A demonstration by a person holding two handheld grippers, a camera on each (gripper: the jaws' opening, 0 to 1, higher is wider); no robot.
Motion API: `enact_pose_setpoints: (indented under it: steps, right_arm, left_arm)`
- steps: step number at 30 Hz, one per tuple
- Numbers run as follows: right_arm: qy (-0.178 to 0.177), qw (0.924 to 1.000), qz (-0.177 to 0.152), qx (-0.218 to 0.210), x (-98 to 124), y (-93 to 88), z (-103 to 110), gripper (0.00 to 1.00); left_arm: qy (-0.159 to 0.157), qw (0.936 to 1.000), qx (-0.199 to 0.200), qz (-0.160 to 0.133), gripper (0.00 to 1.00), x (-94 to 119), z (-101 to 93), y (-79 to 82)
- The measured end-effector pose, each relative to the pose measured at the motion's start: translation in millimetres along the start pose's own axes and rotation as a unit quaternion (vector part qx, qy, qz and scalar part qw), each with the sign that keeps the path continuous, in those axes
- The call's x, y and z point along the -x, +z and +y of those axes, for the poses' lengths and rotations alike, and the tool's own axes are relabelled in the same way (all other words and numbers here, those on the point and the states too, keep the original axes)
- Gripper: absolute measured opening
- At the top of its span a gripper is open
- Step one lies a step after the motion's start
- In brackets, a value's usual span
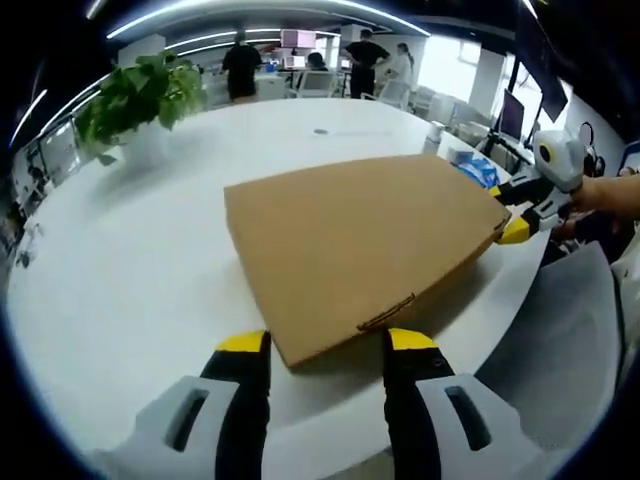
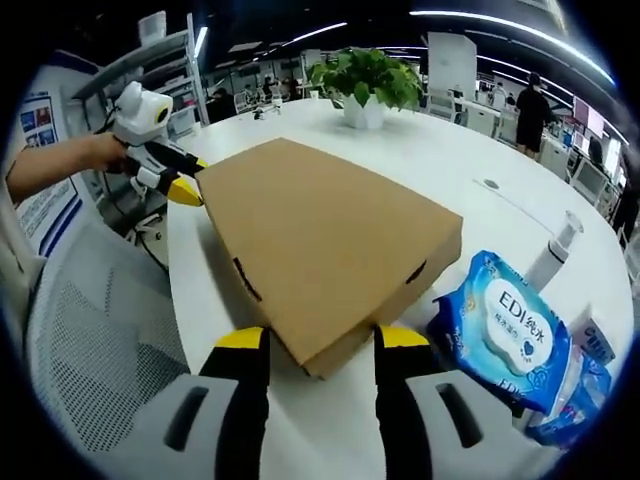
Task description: Operate the shoe box by opening the lid, removing the specified soft item, and placing it in the target area until the item is outside and the box remains undamaged.
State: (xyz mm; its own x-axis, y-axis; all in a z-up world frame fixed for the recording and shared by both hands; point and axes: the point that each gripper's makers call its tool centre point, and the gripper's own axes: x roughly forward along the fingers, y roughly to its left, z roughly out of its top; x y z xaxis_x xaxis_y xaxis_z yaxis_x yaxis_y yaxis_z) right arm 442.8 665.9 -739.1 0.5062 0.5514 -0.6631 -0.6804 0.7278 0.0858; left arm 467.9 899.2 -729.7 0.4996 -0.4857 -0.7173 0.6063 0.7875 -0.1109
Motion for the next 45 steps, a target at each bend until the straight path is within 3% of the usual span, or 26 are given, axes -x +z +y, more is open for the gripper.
enact_pose_setpoints:
  steps: [13,31,45]
  right_arm:
    - [-0.002,1.0,-0.001,-0.004,-10,10.3,-19,0.38]
    - [-0.011,0.9999,-0.005,-0.009,-27,31.4,-60,0.38]
    - [-0.014,0.9999,0.0,-0.003,-35,40.2,-81,0.39]
  left_arm:
    - [-0.003,1.0,-0.002,0.007,0.43,-15,12.3,16.6]
    - [-0.01,0.9998,-0.008,0.016,0.43,-47,33.9,53.8]
    - [-0.008,0.9999,-0.003,0.01,0.43,-59,39.9,68.2]
